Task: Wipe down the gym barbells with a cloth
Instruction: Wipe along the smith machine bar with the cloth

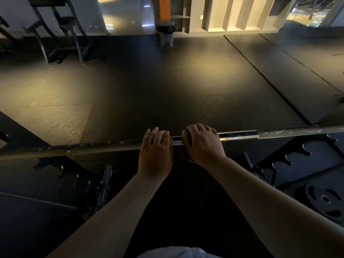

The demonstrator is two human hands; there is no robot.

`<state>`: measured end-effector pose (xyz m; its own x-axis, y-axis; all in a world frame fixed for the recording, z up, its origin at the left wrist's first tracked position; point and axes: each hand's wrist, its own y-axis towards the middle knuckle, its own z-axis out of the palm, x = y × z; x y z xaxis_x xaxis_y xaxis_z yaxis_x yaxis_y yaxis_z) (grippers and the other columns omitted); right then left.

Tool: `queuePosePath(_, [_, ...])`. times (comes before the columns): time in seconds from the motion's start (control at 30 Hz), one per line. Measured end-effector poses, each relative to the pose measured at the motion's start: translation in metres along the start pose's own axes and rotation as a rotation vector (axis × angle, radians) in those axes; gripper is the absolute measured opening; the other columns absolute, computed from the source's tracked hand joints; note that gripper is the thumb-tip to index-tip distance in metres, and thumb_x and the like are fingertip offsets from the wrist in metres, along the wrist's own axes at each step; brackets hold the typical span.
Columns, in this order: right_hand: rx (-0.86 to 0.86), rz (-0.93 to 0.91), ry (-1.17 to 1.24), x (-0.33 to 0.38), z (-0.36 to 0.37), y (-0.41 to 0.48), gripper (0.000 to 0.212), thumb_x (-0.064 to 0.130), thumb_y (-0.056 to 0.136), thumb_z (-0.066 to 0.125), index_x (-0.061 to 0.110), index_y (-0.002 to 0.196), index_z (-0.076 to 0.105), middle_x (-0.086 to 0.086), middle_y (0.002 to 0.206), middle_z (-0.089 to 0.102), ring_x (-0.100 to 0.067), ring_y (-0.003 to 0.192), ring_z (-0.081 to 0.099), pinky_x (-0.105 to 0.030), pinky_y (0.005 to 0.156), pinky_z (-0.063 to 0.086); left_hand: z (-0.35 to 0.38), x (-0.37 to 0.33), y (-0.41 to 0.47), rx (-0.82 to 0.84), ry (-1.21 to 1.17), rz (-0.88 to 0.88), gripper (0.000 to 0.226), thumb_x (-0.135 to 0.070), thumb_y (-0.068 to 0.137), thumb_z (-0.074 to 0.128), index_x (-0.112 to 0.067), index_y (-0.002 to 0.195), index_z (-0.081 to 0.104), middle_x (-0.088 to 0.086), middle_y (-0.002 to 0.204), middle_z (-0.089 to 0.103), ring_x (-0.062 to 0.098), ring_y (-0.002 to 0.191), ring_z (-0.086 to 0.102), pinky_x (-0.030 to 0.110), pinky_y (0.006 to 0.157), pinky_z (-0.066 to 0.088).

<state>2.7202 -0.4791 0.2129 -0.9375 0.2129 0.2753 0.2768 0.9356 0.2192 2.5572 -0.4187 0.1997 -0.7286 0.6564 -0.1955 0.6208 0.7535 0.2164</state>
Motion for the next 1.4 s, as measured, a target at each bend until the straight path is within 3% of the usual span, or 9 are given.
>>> queuePosePath(0.17, [-0.093, -0.107, -0.045, 0.003, 0.023, -0.034, 0.052, 0.032, 0.098, 0.056, 0.014, 0.145, 0.046, -0.01, 0.148, 0.047, -0.032, 0.146, 0.036, -0.051, 0.124, 0.022, 0.0, -0.005, 0.002, 0.018, -0.033, 0.012, 0.049, -0.026, 0.105, 0.045, -0.009, 0.151, 0.042, 0.009, 0.155, 0.044, 0.025, 0.152, 0.026, 0.041, 0.128, 0.009])
queuePosePath(0.27, [-0.119, -0.21, -0.058, -0.032, 0.016, -0.029, 0.046, 0.035, 0.101, 0.052, 0.013, 0.142, 0.05, -0.01, 0.141, 0.054, -0.029, 0.138, 0.047, -0.051, 0.123, 0.028, 0.003, -0.004, 0.002, -0.014, -0.035, 0.009, 0.046, -0.026, 0.105, 0.04, -0.007, 0.146, 0.049, 0.011, 0.149, 0.051, 0.026, 0.149, 0.033, 0.042, 0.127, 0.014])
queuePosePath(0.37, [-0.203, 0.05, 0.014, -0.057, -0.002, -0.025, 0.047, 0.044, 0.105, 0.028, 0.016, 0.127, 0.059, -0.007, 0.126, 0.063, -0.027, 0.125, 0.055, -0.049, 0.124, 0.021, 0.007, -0.004, 0.003, -0.037, -0.04, 0.008, 0.048, -0.03, 0.105, 0.032, -0.006, 0.141, 0.054, 0.012, 0.143, 0.057, 0.027, 0.146, 0.039, 0.045, 0.126, 0.021])
queuePosePath(0.47, [-0.249, 0.253, 0.056, -0.045, 0.001, -0.027, 0.052, 0.046, 0.103, 0.02, 0.016, 0.127, 0.057, -0.009, 0.132, 0.058, -0.029, 0.138, 0.043, -0.051, 0.127, 0.008, 0.006, -0.008, 0.006, -0.038, -0.038, 0.002, 0.049, -0.03, 0.105, 0.031, -0.007, 0.14, 0.055, 0.011, 0.143, 0.057, 0.027, 0.146, 0.039, 0.045, 0.126, 0.02])
queuePosePath(0.73, [-0.124, -0.257, -0.094, -0.051, 0.012, -0.026, 0.05, 0.037, 0.098, 0.058, 0.013, 0.141, 0.051, -0.01, 0.142, 0.054, -0.03, 0.139, 0.045, -0.051, 0.12, 0.032, 0.005, -0.019, 0.011, 0.007, -0.045, 0.046, 0.046, -0.029, 0.105, 0.036, -0.009, 0.144, 0.05, 0.011, 0.149, 0.052, 0.026, 0.149, 0.033, 0.043, 0.127, 0.015])
queuePosePath(0.93, [-0.325, 0.293, 0.033, -0.058, 0.016, -0.042, 0.046, 0.042, 0.104, 0.032, 0.012, 0.135, 0.049, -0.011, 0.143, 0.047, -0.034, 0.149, 0.026, -0.054, 0.127, 0.005, 0.006, -0.023, 0.014, -0.008, -0.097, 0.005, 0.05, -0.034, 0.104, 0.029, -0.01, 0.138, 0.057, 0.009, 0.142, 0.059, 0.023, 0.145, 0.04, 0.045, 0.125, 0.023])
queuePosePath(1.13, [-0.232, -0.126, -0.132, -0.051, 0.02, -0.037, 0.048, 0.035, 0.101, 0.053, 0.01, 0.142, 0.052, -0.013, 0.143, 0.052, -0.034, 0.145, 0.037, -0.054, 0.125, 0.02, 0.008, -0.032, 0.016, 0.023, -0.063, 0.032, 0.049, -0.033, 0.105, 0.031, -0.01, 0.142, 0.054, 0.009, 0.146, 0.055, 0.024, 0.148, 0.036, 0.044, 0.126, 0.02])
queuePosePath(1.23, [-0.297, 0.021, -0.177, -0.085, 0.009, -0.044, 0.044, 0.039, 0.104, 0.046, 0.012, 0.138, 0.054, -0.011, 0.14, 0.055, -0.034, 0.143, 0.041, -0.057, 0.125, 0.015, 0.011, -0.033, 0.016, -0.013, -0.04, 0.036, 0.049, -0.033, 0.105, 0.031, -0.009, 0.138, 0.057, 0.01, 0.141, 0.059, 0.024, 0.145, 0.04, 0.045, 0.125, 0.022])
queuePosePath(1.4, [-0.286, 0.293, 0.044, -0.055, 0.019, -0.041, 0.043, 0.035, 0.106, 0.035, 0.012, 0.14, 0.046, -0.012, 0.147, 0.042, -0.037, 0.152, 0.018, -0.062, 0.124, 0.012, 0.016, -0.039, 0.02, -0.035, -0.054, 0.016, 0.047, -0.032, 0.104, 0.033, -0.008, 0.133, 0.061, 0.01, 0.137, 0.063, 0.026, 0.143, 0.044, 0.046, 0.125, 0.023])
